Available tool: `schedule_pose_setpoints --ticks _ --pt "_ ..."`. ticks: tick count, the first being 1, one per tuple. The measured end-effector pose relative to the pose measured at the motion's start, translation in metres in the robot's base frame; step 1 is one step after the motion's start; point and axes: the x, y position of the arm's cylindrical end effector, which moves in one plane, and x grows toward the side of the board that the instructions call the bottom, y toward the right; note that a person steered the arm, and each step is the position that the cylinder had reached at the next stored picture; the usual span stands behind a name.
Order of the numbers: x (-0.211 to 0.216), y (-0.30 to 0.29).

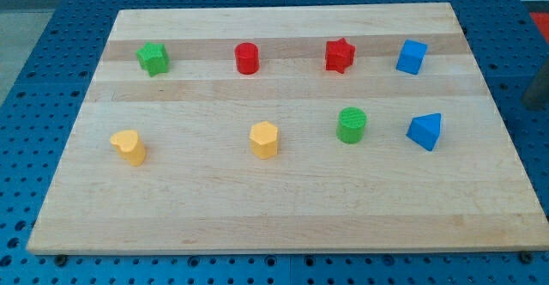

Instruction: Place the yellow heart at the top of the yellow hexagon

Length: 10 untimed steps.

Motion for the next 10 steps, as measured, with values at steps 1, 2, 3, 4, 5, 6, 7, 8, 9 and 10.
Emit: schedule_pose_setpoints --ticks 1,2,3,4,5,6,7,8,9,10 --pt "0.050 0.000" --pt "0.122 -0.029" --pt "0.174 -0.079" --pt "0.175 -0.137" --pt "0.154 -0.233" --pt "0.111 -0.304" --pt "0.062 -0.350" --pt "0.092 -0.344" --pt "0.128 -0.360" --pt "0.131 -0.455"
